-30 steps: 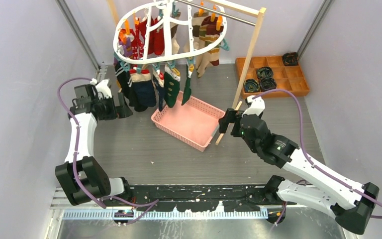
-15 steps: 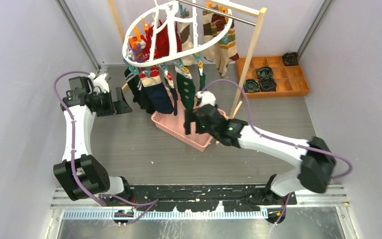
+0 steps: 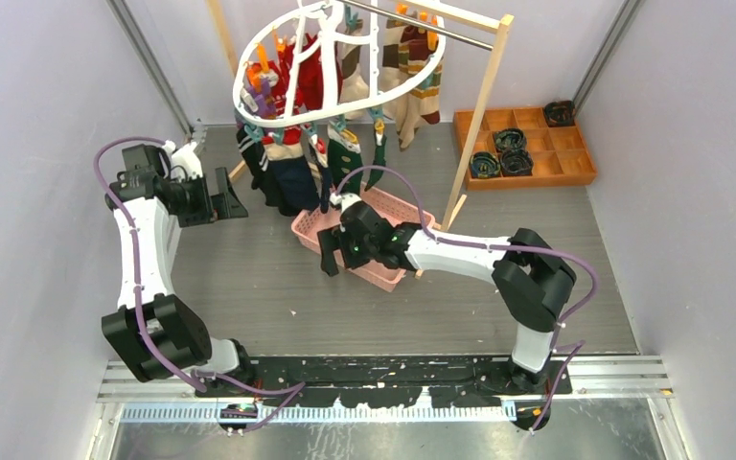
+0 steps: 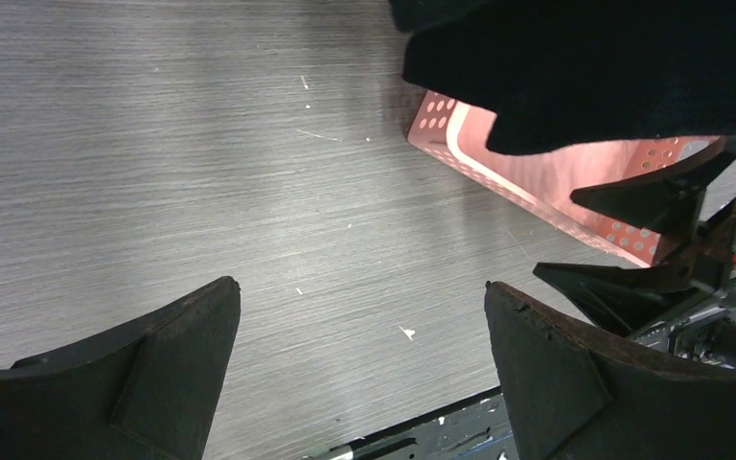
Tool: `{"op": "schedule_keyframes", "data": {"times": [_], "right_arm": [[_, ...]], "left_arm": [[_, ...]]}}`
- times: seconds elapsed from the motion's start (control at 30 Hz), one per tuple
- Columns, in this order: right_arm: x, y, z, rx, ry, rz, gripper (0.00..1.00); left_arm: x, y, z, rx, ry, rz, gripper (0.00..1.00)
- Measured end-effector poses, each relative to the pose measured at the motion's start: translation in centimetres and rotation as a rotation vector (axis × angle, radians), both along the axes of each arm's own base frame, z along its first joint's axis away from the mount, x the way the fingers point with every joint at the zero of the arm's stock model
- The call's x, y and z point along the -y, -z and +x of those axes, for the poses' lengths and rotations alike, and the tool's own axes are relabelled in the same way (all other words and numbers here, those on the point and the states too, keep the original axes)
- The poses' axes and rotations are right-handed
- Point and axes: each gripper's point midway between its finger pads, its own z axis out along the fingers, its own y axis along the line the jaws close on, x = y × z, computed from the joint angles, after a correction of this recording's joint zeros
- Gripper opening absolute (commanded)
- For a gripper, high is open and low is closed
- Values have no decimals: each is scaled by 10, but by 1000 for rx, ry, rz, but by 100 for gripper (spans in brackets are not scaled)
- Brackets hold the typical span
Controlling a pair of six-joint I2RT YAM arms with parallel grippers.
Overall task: Remove the socks clipped to the hanger
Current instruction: Adjust the bin at the center of the board, then adjust the clothesline at the center of the board.
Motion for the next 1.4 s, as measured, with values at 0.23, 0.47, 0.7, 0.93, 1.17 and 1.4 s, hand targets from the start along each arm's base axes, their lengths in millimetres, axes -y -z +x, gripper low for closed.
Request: {"op": "schedule_keyframes", "data": {"times": [0.23, 0.47, 0.7, 0.93, 1.17, 1.4], "right_arm": [[22, 37, -53, -99, -97, -38, 86], [52, 17, -109, -136, -167, 3, 91], [79, -30, -101, -48, -65, 34, 100], [122, -107, -26, 132, 312, 139, 88], [179, -123, 58, 210, 626, 154, 82], [218, -111, 99, 240, 795, 89, 77]], "left_arm": [[-1, -3, 0, 0, -5, 4, 100], [-1, -4, 0, 1, -8, 3, 100], [0, -13, -2, 31, -8, 14, 100], [-2, -24, 0, 66, -11, 30, 100], [-5, -23, 0, 59, -20, 43, 100], [-9, -21, 0, 51, -34, 64, 100]]}}
